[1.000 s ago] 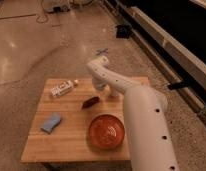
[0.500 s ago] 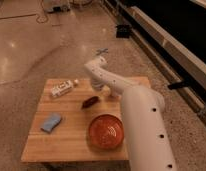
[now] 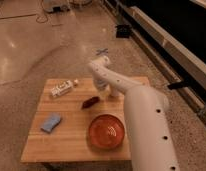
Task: Drag the pepper across the table
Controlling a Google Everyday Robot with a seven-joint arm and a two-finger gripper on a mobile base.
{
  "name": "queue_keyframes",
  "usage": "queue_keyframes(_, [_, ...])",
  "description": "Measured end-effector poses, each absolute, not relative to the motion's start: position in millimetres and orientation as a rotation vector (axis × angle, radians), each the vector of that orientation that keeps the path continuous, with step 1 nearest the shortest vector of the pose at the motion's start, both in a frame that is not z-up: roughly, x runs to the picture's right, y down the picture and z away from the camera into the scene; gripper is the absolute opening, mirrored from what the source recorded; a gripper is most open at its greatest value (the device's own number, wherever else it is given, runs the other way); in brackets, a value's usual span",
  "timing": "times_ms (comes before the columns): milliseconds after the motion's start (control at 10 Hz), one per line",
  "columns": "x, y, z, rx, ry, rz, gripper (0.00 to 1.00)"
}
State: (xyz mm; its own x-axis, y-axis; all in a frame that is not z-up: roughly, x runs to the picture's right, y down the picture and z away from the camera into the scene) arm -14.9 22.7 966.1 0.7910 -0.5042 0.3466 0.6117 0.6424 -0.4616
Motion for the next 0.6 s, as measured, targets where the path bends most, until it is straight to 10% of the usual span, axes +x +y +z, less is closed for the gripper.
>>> queue_keyframes(600, [-6, 25, 966, -0.596, -0.18, -0.609, 0.41])
